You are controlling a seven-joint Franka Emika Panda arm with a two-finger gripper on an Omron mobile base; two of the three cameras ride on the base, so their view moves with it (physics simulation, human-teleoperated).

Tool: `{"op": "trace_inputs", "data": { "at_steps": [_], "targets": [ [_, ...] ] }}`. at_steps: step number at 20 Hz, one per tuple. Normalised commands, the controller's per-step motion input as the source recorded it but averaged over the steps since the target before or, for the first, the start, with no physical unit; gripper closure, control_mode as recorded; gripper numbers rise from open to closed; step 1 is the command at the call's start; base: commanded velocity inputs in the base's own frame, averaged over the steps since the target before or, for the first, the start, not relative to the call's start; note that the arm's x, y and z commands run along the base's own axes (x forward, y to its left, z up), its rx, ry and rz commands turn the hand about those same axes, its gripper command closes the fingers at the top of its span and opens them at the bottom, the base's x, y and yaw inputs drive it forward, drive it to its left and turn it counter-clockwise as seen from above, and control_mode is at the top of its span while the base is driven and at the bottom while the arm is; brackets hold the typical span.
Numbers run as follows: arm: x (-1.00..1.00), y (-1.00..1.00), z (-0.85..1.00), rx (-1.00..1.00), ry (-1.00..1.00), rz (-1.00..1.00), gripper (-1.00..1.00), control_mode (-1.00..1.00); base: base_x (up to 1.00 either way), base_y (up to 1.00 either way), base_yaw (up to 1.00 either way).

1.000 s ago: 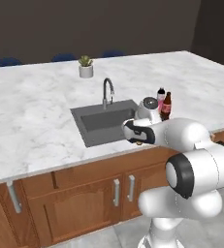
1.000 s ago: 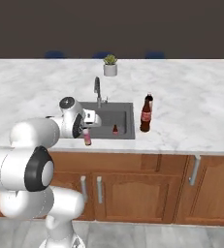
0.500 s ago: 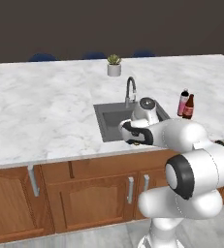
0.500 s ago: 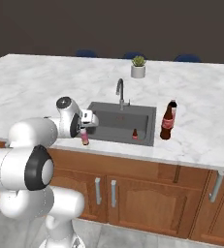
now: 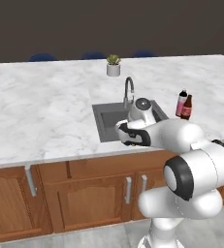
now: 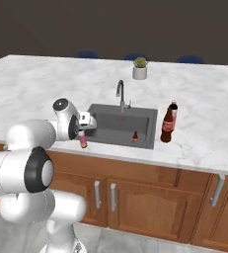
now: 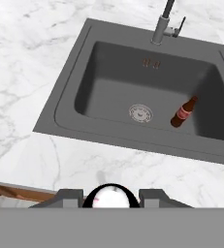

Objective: Place the large bottle from the dining counter next to the other large bottle outside the sink, and place the small bottle from the dining counter next to the other small bottle inside the sink.

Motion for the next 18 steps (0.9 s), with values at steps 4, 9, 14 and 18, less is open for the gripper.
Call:
{"op": "trace_inputs", "data": {
  "at_steps": [4, 9, 14, 18],
  "targets": [
    [0.00, 0.00, 0.00, 0.00, 0.00, 0.00, 1.00, 1.00, 0.00, -0.49, 0.00],
    [0.00, 0.00, 0.00, 0.00, 0.00, 0.00, 1.00, 1.00, 0.11, -0.41, 0.00],
    [0.00, 0.00, 0.00, 0.00, 0.00, 0.00, 1.00, 1.00, 0.19, -0.05, 0.00],
    [0.00, 0.00, 0.00, 0.00, 0.00, 0.00, 1.00, 1.00, 0.45, 0.00, 0.00]
  ]
}}
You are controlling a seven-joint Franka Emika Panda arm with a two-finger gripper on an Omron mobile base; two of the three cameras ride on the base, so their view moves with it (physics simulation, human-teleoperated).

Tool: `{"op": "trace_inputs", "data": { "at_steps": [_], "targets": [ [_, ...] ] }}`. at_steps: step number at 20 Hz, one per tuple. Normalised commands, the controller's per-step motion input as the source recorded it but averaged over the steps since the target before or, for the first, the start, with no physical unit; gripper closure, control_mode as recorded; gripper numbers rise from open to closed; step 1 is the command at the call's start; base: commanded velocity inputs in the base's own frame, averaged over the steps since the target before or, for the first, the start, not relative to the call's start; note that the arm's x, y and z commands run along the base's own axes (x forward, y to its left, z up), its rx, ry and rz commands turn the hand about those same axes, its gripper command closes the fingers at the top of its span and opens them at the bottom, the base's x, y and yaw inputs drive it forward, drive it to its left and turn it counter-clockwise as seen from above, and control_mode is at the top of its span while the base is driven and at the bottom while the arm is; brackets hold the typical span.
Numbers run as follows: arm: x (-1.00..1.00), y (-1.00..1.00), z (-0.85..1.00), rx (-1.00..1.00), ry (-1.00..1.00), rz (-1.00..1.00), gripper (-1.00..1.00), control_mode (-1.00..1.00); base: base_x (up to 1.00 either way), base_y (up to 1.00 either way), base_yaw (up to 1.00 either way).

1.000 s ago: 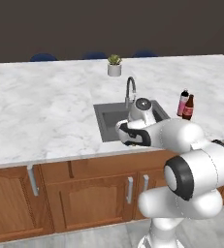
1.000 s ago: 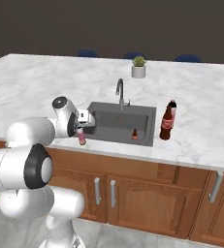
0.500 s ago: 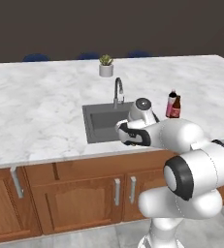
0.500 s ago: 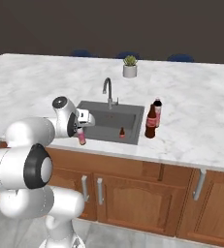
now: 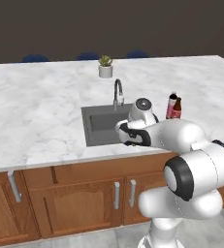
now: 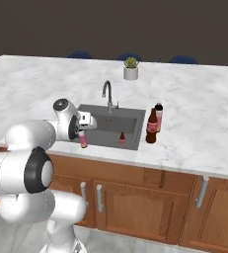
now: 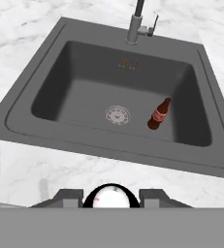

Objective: Place the large bottle from the dining counter next to the other large bottle outside the sink, and place the small bottle from the dining counter next to the other small bottle inside the sink.

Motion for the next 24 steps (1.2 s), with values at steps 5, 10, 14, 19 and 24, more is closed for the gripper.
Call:
{"op": "trace_inputs", "data": {
  "at_steps": [5, 10, 14, 19, 24],
  "targets": [
    [0.00, 0.00, 0.00, 0.00, 0.00, 0.00, 1.00, 1.00, 0.54, 0.00, 0.00],
    [0.00, 0.00, 0.00, 0.00, 0.00, 0.00, 1.00, 1.00, 0.48, 0.00, 0.00],
    [0.00, 0.00, 0.00, 0.00, 0.00, 0.00, 1.00, 1.00, 0.32, 0.00, 0.00],
    [0.00, 0.00, 0.00, 0.00, 0.00, 0.00, 1.00, 1.00, 0.21, 0.00, 0.00],
    [0.00, 0.00, 0.00, 0.00, 0.00, 0.00, 1.00, 1.00, 0.24, 0.00, 0.00]
  ]
}}
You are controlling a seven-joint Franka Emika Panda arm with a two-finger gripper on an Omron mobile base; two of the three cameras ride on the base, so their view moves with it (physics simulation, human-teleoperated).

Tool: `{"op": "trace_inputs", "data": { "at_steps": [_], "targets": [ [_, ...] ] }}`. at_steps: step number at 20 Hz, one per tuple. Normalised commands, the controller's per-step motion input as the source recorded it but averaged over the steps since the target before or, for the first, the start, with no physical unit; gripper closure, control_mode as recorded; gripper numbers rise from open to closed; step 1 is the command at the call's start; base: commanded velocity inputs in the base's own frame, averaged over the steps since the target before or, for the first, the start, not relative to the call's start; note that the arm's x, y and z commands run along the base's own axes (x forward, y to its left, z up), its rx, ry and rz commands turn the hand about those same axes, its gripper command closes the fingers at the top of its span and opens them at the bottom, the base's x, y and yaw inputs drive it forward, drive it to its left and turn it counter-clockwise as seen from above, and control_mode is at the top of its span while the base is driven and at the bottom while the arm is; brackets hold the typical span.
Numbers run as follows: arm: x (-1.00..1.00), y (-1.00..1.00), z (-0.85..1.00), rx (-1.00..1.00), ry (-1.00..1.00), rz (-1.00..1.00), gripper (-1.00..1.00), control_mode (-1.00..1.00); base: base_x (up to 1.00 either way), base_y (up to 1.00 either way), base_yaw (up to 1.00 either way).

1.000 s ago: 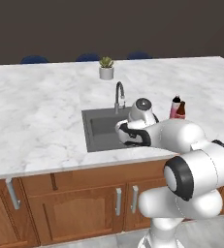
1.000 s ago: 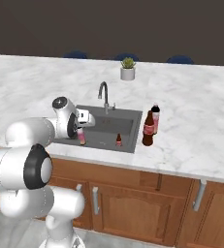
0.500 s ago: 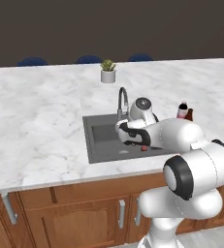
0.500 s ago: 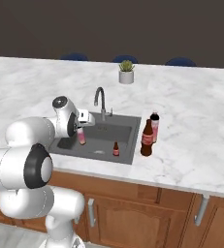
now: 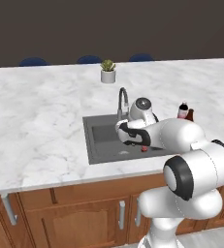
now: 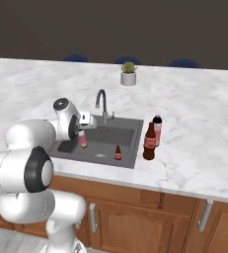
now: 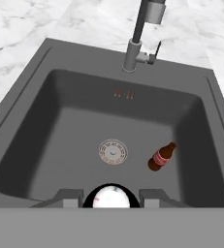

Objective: Place the large bottle from the dining counter next to the other large bottle outside the sink, and place the small bottle from the dining counter next to the other small bottle inside the sink.

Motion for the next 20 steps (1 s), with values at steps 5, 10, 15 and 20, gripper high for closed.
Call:
{"op": "trace_inputs", "data": {
  "at_steps": [5, 10, 15, 20],
  "targets": [
    [0.00, 0.00, 0.00, 0.00, 0.00, 0.00, 1.00, 1.00, 0.29, 0.00, 0.00],
    [0.00, 0.00, 0.00, 0.00, 0.00, 0.00, 1.00, 1.00, 0.23, 0.00, 0.00],
    [0.00, 0.00, 0.00, 0.00, 0.00, 0.00, 1.00, 1.00, 0.31, 0.00, 0.00],
    [0.00, 0.00, 0.00, 0.00, 0.00, 0.00, 1.00, 1.00, 0.40, 0.00, 0.00]
  ]
}}
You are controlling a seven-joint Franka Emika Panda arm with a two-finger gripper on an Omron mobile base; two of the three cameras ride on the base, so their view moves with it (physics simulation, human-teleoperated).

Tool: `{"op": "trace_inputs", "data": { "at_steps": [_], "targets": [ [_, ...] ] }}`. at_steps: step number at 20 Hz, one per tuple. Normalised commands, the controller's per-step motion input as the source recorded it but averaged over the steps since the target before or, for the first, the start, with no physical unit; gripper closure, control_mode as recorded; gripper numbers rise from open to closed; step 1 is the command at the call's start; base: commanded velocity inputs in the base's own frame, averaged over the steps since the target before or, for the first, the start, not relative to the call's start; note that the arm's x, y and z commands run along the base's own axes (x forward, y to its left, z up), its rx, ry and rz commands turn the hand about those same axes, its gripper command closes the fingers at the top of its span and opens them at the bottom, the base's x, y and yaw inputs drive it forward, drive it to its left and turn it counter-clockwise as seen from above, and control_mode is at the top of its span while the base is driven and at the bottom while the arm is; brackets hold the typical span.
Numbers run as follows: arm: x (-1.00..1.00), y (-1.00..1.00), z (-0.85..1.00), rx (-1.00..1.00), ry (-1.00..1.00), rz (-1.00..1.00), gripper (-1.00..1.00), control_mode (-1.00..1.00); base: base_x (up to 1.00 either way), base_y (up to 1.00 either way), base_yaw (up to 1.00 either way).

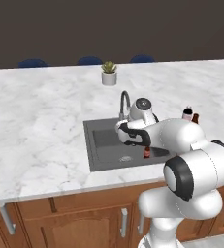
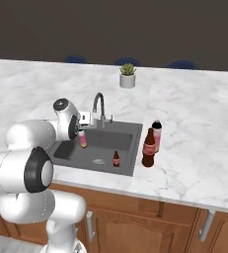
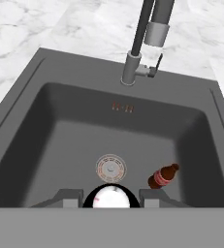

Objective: Place the large bottle from the dining counter next to the other large bottle outside the sink, and place the small bottle from the dining counter next to the other small bottle inside the sink.

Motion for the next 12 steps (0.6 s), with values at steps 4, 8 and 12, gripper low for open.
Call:
{"op": "trace_inputs", "data": {
  "at_steps": [4, 8, 12],
  "targets": [
    [0.00, 0.00, 0.00, 0.00, 0.00, 0.00, 1.00, 1.00, 0.32, 0.00, 0.00],
    [0.00, 0.00, 0.00, 0.00, 0.00, 0.00, 1.00, 1.00, 0.28, 0.00, 0.00],
    [0.00, 0.00, 0.00, 0.00, 0.00, 0.00, 1.00, 1.00, 0.23, 0.00, 0.00]
  ]
}}
